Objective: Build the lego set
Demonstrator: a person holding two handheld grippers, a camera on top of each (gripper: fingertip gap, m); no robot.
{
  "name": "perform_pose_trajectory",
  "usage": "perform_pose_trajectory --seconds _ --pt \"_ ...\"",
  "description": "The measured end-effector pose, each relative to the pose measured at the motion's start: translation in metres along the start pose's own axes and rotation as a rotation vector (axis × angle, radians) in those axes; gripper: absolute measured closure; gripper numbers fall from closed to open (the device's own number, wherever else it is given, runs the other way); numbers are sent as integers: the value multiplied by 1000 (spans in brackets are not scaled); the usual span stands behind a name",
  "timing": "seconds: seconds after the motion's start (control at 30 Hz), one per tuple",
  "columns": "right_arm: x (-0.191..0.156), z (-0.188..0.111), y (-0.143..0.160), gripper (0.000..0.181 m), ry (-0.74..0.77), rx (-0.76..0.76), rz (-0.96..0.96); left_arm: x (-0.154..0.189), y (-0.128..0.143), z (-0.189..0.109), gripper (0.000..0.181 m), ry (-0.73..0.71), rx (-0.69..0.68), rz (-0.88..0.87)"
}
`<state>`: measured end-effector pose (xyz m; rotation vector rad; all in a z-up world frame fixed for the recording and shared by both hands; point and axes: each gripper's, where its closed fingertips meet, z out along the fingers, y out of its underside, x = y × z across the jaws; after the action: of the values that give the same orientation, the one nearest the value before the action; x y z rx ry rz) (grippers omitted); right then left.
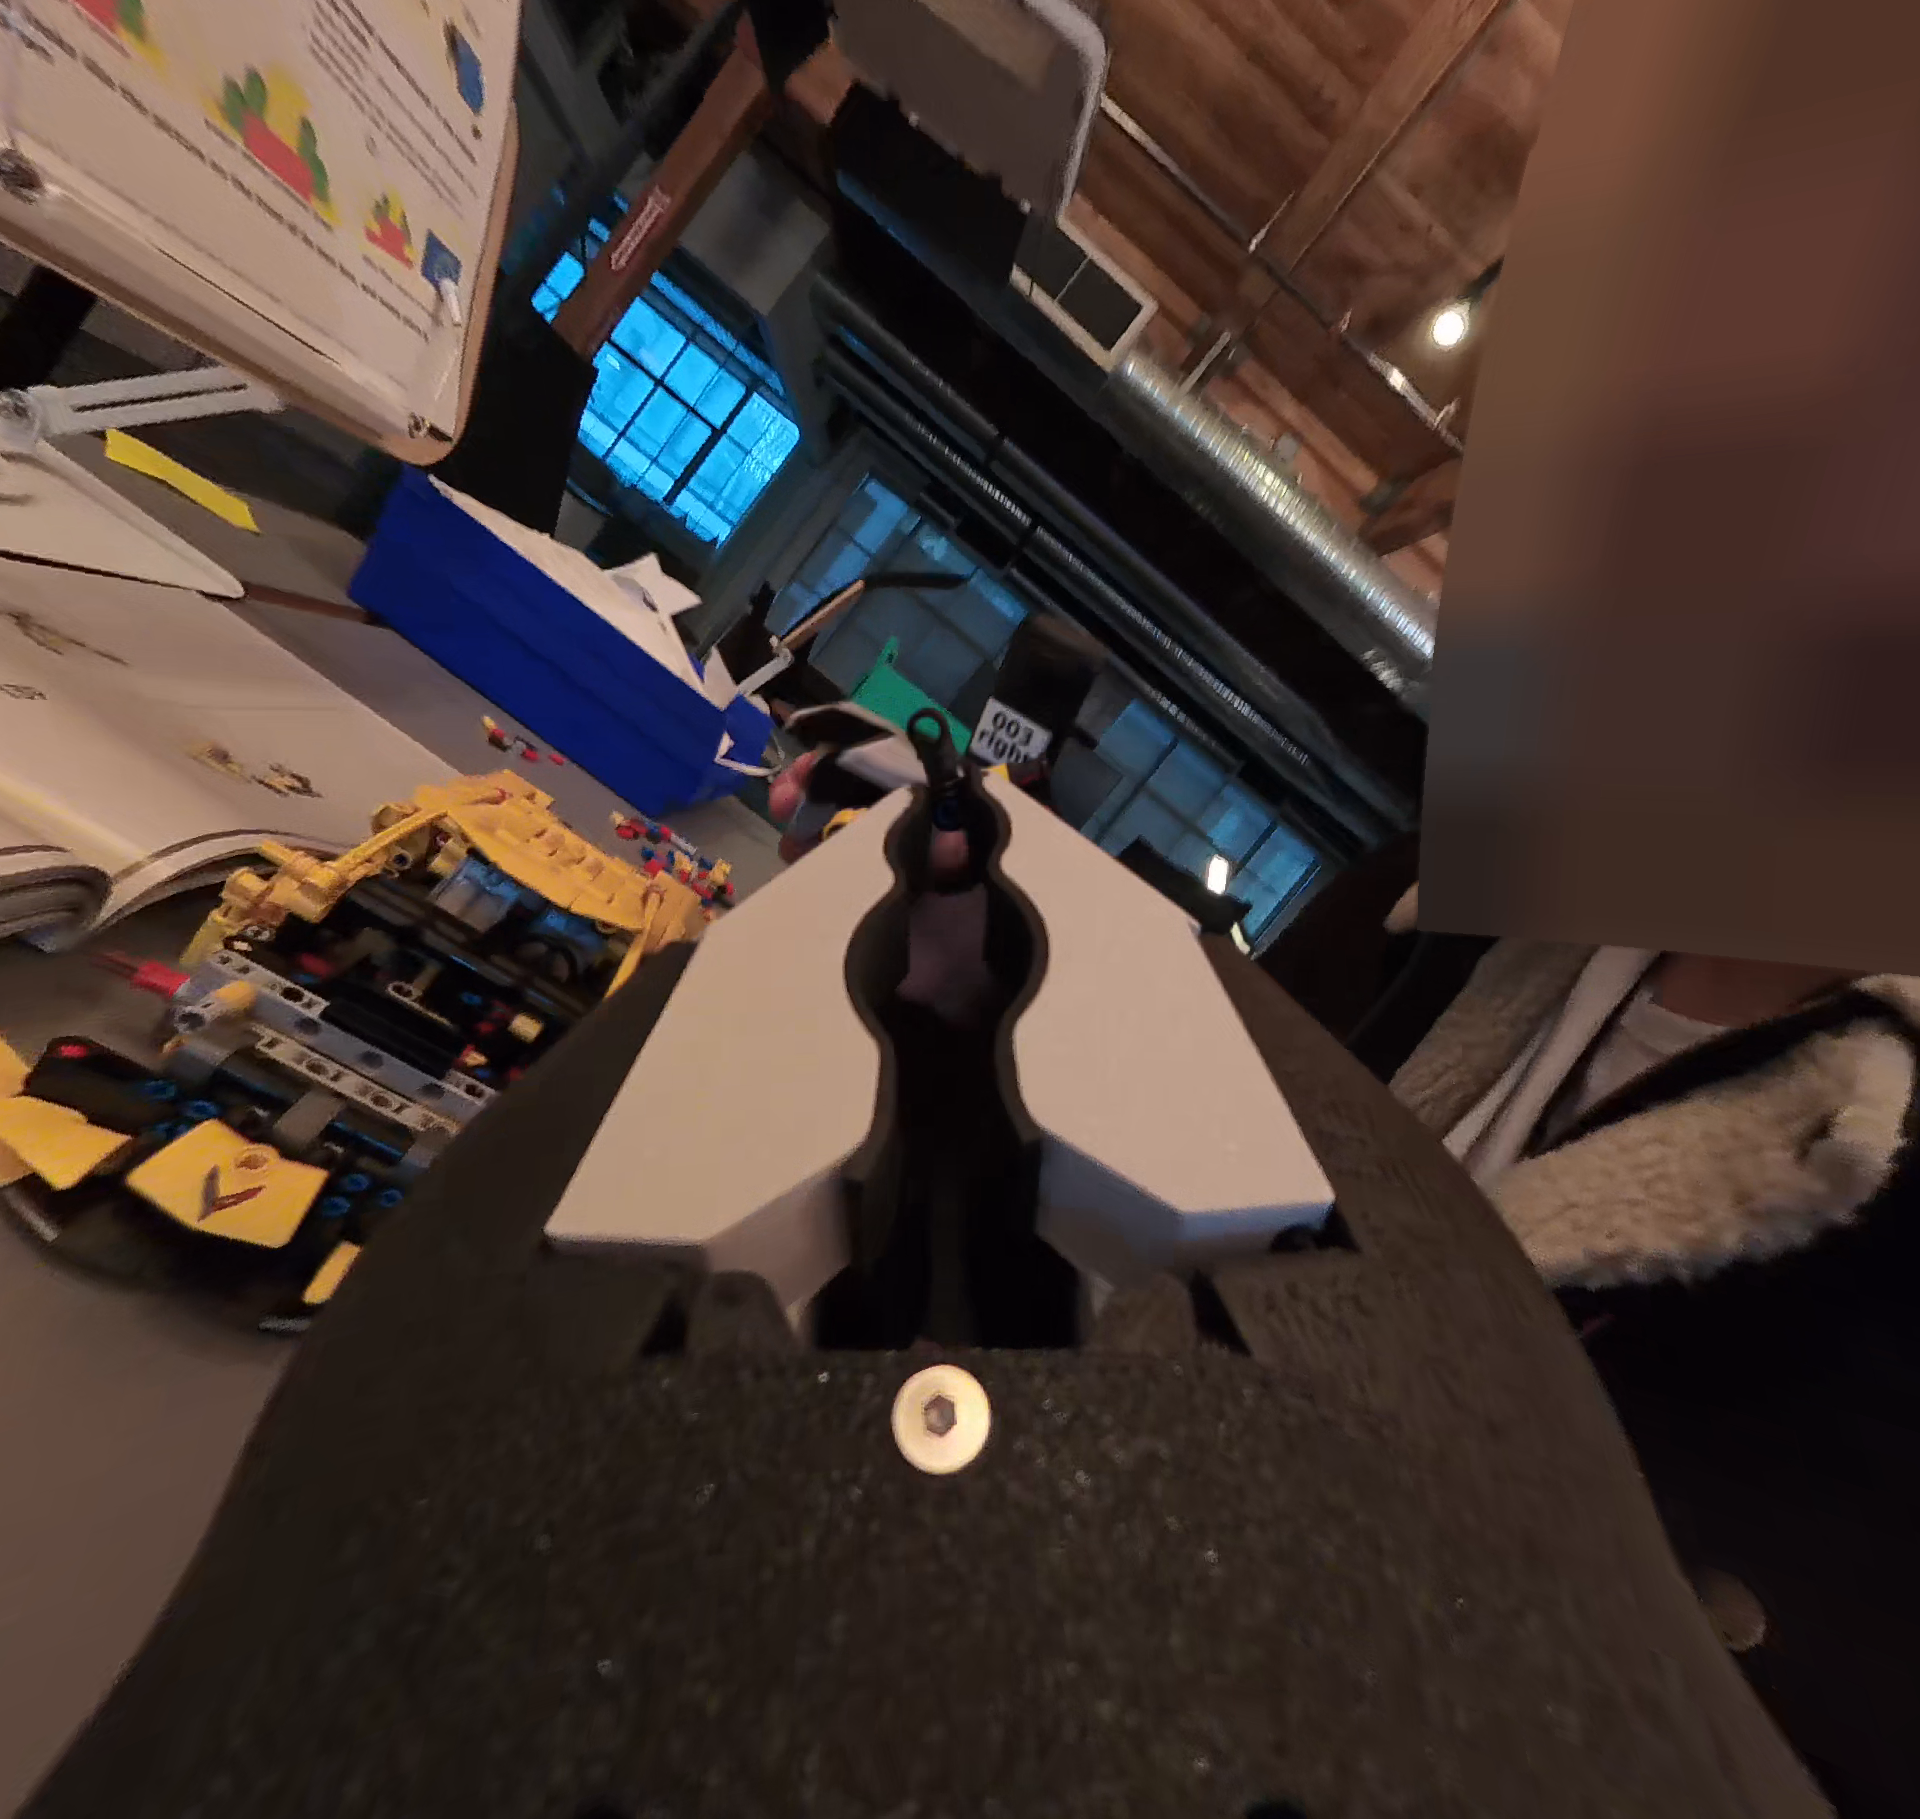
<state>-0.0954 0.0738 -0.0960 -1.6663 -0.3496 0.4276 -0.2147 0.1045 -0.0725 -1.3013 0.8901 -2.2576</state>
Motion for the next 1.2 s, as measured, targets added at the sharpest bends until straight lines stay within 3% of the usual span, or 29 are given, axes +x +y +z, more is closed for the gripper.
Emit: perform_pose_trajectory --seconds 0.13,0.43,0.5,0.6,0.77,1.0,1.13,1.2 --pt "17 5 22 159 85 -116 25 -4 -4 -1 175 16 22 -29" --pt "7 6 21 159 21 -108 65 0 -12 -7 175 49 59 -36" --pt "-7 6 16 158 -66 -86 69 5 -7 -4 175 69 36 -18" --pt "-54 5 -2 153 -293 3 52 17 5 3 175 115 -26 17" --pt "-97 9 4 152 -346 5 -238 32 30 15 175 180 -137 40" --pt "-110 10 6 161 -248 43 -497 35 53 27 176 203 -220 2" --pt "-104 4 20 162 -274 -34 -476 32 67 28 175 172 -282 28" --pt "-100 -5 32 157 -340 -119 -366 18 82 26 175 77 -364 90"
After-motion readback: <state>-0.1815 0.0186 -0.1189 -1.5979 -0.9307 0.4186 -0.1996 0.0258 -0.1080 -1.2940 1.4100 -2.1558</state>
